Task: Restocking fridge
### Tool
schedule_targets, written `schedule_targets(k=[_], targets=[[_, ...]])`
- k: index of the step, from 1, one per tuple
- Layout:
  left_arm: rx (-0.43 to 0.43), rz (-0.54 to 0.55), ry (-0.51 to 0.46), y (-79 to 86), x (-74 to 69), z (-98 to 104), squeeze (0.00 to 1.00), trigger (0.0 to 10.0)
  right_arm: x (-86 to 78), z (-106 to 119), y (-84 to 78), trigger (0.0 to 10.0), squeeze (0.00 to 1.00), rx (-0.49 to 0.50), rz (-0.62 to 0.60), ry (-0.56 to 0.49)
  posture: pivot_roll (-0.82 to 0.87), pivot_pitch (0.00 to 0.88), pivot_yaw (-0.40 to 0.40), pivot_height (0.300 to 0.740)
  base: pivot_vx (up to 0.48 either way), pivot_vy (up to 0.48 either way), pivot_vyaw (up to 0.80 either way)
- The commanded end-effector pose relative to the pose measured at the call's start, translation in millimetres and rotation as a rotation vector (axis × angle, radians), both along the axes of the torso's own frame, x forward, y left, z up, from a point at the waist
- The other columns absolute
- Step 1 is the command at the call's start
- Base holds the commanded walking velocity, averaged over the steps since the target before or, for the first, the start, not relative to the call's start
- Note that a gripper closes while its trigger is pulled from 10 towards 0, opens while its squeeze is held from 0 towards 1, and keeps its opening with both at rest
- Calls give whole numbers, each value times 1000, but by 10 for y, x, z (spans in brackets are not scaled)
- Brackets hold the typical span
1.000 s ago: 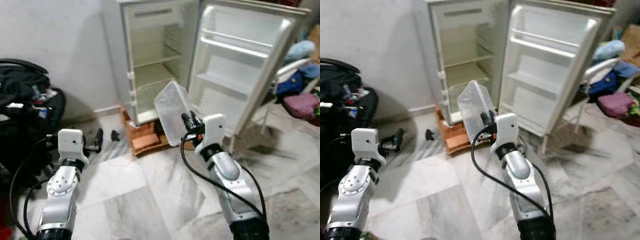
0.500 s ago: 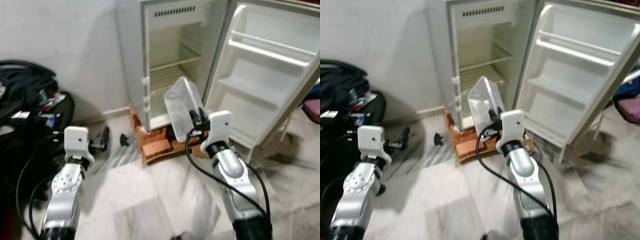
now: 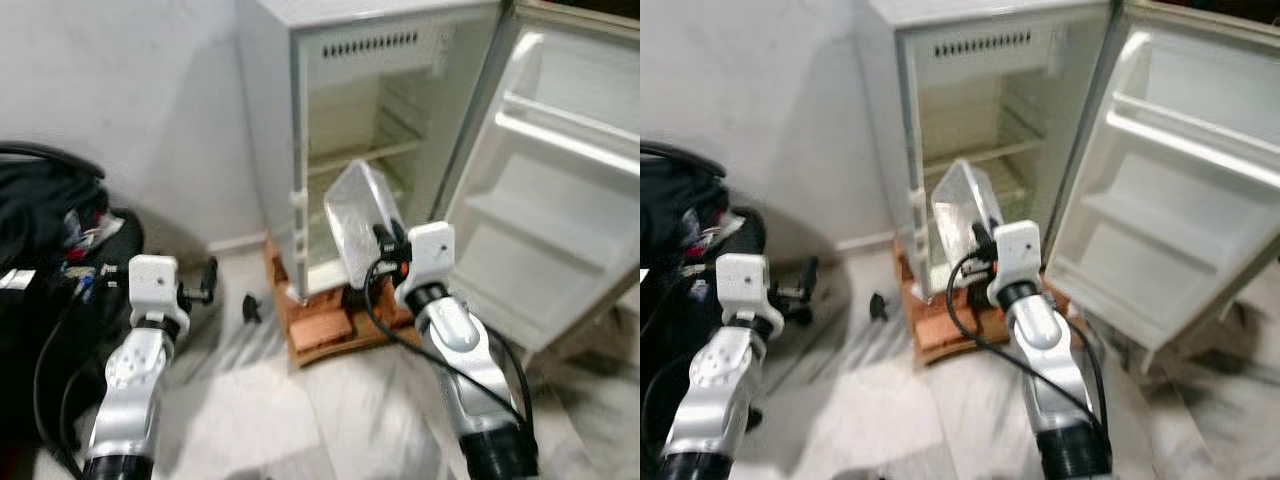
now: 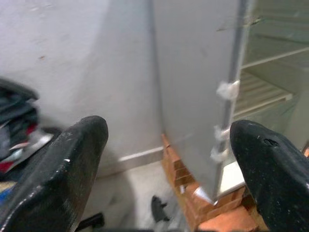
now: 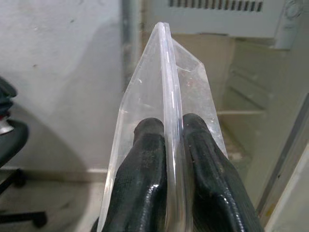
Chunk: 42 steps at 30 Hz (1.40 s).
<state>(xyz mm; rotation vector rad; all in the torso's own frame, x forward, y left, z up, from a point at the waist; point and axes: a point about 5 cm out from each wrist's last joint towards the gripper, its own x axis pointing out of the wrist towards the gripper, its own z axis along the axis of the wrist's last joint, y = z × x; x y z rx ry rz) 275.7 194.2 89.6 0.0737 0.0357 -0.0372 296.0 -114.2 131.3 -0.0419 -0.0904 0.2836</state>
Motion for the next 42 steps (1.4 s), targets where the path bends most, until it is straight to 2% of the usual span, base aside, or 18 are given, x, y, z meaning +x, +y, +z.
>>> schedule_targets(k=[1,5,12,19,28,31,37,39,42], targets=[[2,-10,0,-53,6,15,0,10000,30,9,-37,10000,0,-9,-7,-2,63,60,-1,740,435,0,0],[6,1,7,-54,-13,0,0,10000,47,45,-15,10000,0,-23,18,-24,70,61,-3,740,351,-322,0],[15,13,15,-57,-32,-9,0,10000,38,13,17,10000,0,14,40,-3,75,59,-4,740,107,-355,0],[21,31,8,-55,-30,3,0,10000,33,6,37,10000,0,18,68,-4,76,54,-5,740,0,0,0],[22,42,10,-44,-34,5,0,10000,42,1,43,10000,0,24,69,-1,79,54,-7,740,0,0,793],[51,95,18,33,-51,9,0,10000,44,-13,23,10000,0,22,61,2,79,53,-3,740,0,0,788],[66,106,32,117,-90,-2,0,10000,28,-42,-24,10000,0,35,40,19,78,55,-2,740,0,0,525],[69,74,35,157,-154,18,0,10000,-21,-96,-143,10000,0,62,-12,45,82,53,-5,740,0,0,0],[55,39,34,143,-197,48,0,10000,-79,-149,-228,10000,0,62,-36,67,84,56,-6,740,0,0,0]])
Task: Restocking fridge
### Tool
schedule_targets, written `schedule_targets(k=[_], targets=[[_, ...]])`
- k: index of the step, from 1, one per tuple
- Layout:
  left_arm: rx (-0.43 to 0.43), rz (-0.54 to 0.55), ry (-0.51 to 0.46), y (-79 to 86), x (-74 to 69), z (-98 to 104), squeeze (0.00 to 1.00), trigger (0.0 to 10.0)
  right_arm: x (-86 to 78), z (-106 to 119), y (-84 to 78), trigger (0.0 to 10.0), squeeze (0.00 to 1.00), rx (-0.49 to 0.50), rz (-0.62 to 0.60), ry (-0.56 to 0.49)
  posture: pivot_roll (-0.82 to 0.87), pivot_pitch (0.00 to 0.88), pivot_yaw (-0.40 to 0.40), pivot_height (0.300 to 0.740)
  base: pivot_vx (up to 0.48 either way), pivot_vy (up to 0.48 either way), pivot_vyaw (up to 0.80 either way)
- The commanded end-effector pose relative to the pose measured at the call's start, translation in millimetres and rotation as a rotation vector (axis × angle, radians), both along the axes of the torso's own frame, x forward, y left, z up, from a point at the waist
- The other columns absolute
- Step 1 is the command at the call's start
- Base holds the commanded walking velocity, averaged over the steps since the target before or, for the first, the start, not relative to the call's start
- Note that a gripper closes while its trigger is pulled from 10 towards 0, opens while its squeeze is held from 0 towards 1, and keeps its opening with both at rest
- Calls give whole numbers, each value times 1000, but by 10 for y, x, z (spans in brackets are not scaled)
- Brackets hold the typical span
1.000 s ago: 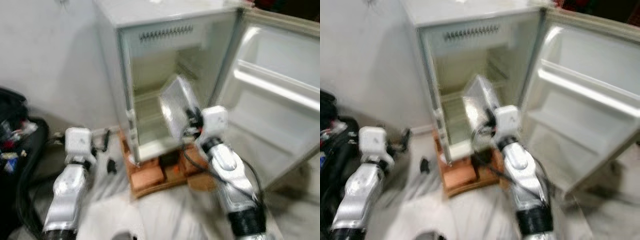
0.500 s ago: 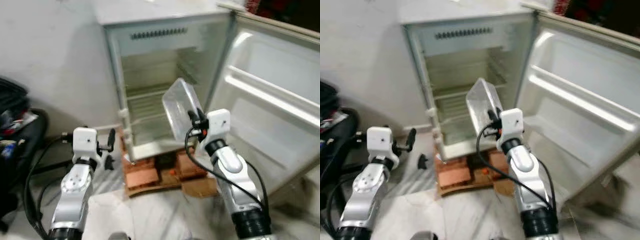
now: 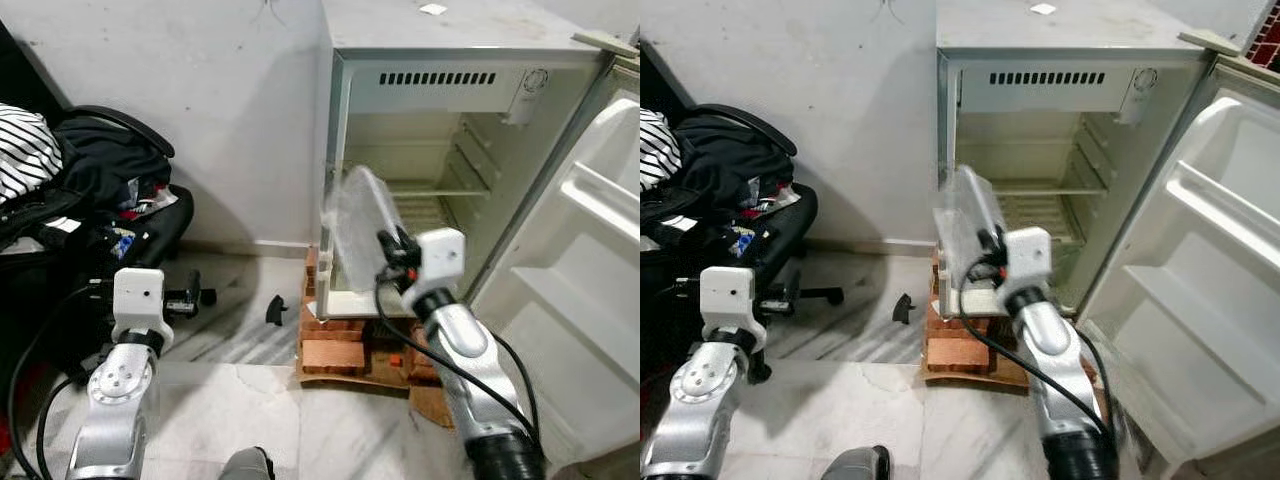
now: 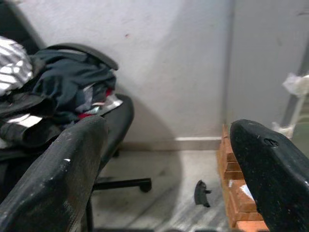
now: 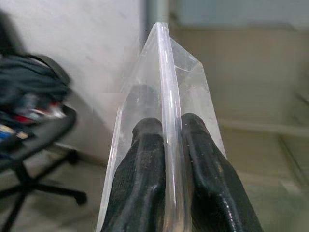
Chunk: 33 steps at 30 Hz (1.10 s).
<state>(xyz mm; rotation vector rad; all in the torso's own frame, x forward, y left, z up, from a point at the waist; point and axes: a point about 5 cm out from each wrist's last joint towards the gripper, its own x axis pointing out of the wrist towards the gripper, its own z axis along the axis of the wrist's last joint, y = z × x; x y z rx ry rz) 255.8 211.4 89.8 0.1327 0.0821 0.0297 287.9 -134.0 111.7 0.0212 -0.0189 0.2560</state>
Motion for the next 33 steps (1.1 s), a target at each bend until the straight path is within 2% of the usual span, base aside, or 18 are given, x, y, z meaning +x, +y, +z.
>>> schedule_targets(k=[1,6,13,18,33], targets=[[-14,-40,-10,-44,-7,54,0,10000,-10,33,-45,10000,0,-3,-10,-10,84,56,-6,740,0,0,0],[-53,-92,-33,-172,-46,76,0,10000,-11,-34,-170,10000,0,-17,-73,17,79,59,-4,740,0,0,0],[-92,-128,-27,-265,-72,87,0,10000,6,-105,-163,10000,0,-10,-107,55,88,67,-5,740,36,0,0],[-91,-115,-28,-225,-96,95,0,10000,11,-107,-130,10000,0,-9,-104,57,91,72,-6,740,288,0,0],[-98,-122,-23,-270,-103,98,0,10000,12,-108,-109,10000,0,-6,-92,59,89,78,-8,740,304,0,0]])
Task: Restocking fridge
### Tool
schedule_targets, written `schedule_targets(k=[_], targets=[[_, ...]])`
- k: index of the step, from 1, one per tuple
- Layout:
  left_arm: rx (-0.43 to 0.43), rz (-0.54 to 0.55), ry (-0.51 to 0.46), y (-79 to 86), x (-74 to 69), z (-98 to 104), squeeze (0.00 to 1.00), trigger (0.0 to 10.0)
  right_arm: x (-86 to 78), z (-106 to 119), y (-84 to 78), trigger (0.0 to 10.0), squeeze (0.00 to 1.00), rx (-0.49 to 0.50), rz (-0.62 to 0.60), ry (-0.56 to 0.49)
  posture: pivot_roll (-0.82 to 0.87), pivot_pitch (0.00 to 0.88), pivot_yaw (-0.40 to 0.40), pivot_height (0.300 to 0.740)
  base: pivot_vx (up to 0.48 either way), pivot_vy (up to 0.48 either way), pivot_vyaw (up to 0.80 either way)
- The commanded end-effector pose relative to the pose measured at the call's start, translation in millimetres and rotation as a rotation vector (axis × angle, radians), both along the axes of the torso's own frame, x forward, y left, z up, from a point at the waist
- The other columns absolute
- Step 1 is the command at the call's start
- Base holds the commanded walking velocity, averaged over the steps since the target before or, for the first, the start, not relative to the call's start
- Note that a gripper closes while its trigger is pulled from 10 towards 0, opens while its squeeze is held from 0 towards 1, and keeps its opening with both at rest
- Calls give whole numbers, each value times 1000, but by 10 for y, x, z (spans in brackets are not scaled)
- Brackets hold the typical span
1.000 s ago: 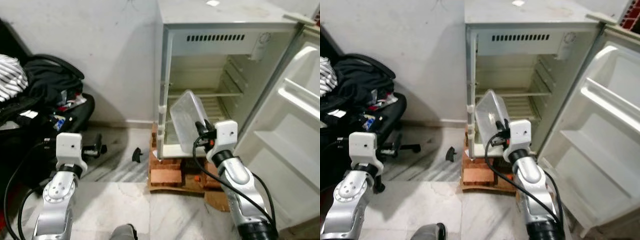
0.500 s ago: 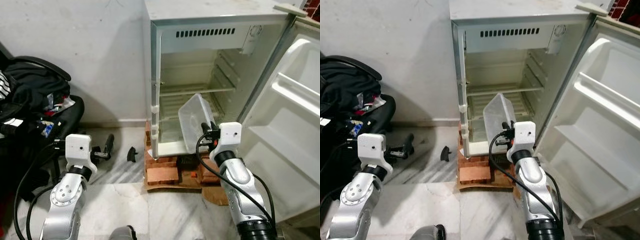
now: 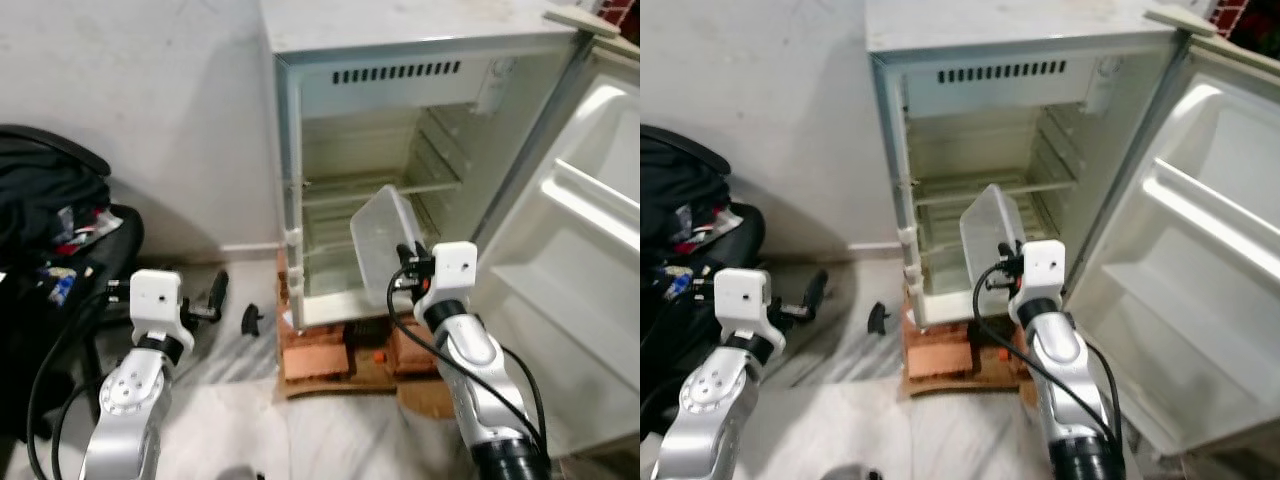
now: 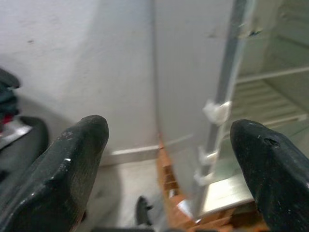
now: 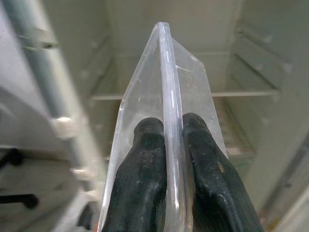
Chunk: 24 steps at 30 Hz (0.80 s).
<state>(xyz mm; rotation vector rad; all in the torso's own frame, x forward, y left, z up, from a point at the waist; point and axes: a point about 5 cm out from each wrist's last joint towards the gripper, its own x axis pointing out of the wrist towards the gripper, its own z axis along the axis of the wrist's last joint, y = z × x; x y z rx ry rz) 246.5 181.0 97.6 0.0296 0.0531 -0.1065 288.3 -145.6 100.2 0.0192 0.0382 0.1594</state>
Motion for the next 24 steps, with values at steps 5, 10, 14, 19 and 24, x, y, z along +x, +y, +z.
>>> schedule_targets(k=[5,10,14,19,24], targets=[[9,17,2,35,-8,17,0,10000,14,12,27,10000,0,5,11,1,89,78,-10,740,314,0,0],[12,19,2,34,-9,15,0,10000,20,9,43,10000,0,5,26,4,90,78,-11,740,280,0,0],[6,15,0,27,-8,16,0,10000,30,7,73,10000,0,11,51,10,91,77,-12,740,303,0,0],[10,21,2,27,-8,15,0,10000,20,31,137,10000,0,-1,99,-9,93,77,-12,740,296,0,480],[10,25,7,30,-11,10,0,10000,13,14,148,10000,0,4,103,0,93,77,-13,740,52,0,753]])
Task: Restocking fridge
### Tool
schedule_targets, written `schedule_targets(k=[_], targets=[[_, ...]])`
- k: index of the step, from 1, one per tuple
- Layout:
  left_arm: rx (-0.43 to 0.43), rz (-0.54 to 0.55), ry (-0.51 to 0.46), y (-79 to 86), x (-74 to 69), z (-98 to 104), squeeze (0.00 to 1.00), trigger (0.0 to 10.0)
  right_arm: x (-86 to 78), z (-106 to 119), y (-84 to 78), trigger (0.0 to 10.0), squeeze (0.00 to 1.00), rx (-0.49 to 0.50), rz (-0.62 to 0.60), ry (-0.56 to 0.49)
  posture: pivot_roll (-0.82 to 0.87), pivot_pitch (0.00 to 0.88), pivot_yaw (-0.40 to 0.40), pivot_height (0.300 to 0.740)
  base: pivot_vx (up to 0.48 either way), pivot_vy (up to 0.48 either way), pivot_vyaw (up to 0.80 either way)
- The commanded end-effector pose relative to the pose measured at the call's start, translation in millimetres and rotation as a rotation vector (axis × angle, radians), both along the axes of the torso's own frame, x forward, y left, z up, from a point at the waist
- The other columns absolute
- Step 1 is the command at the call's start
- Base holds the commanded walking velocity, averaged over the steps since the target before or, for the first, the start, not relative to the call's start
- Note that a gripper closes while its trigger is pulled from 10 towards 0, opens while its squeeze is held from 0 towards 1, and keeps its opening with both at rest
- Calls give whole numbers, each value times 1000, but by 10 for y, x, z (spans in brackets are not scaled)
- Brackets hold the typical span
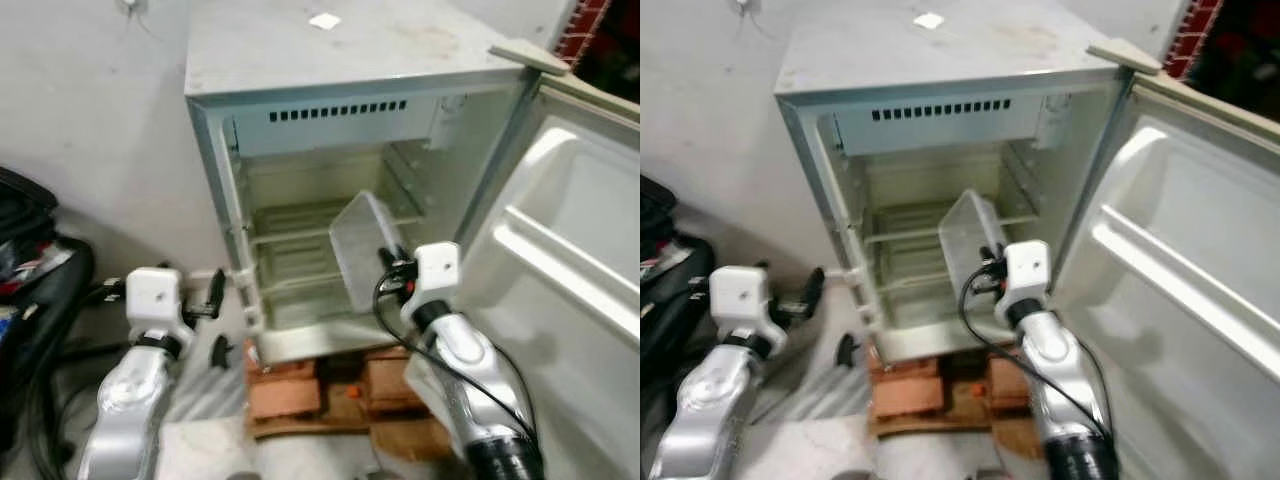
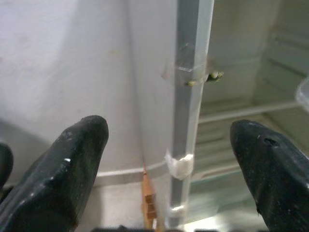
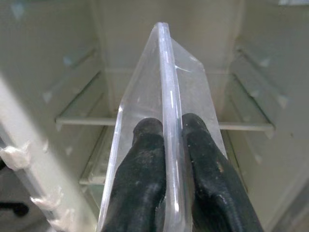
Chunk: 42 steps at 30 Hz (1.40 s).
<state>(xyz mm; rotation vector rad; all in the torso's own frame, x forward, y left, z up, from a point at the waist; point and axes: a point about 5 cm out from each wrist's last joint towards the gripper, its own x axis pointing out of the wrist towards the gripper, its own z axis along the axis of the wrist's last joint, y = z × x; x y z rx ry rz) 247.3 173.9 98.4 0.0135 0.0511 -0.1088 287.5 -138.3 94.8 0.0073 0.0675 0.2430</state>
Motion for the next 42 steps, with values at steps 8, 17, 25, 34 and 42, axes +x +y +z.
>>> schedule_targets(k=[8,17,25,34,42], targets=[[26,36,18,102,-11,-13,0,10000,32,58,70,10000,0,24,23,-19,95,75,-13,740,0,0,202],[29,63,27,122,-29,-22,0,10000,134,74,222,10000,0,54,61,-20,115,83,-20,740,0,0,0],[46,94,32,166,-137,6,0,10000,380,112,464,10000,0,98,97,-7,177,133,-50,740,0,0,0],[71,147,72,250,-389,5,0,10000,718,299,591,10000,0,136,83,-24,233,213,-82,740,0,0,0],[75,173,91,256,-520,20,0,10000,885,461,619,10000,0,201,36,-30,255,246,-100,740,0,0,0]])
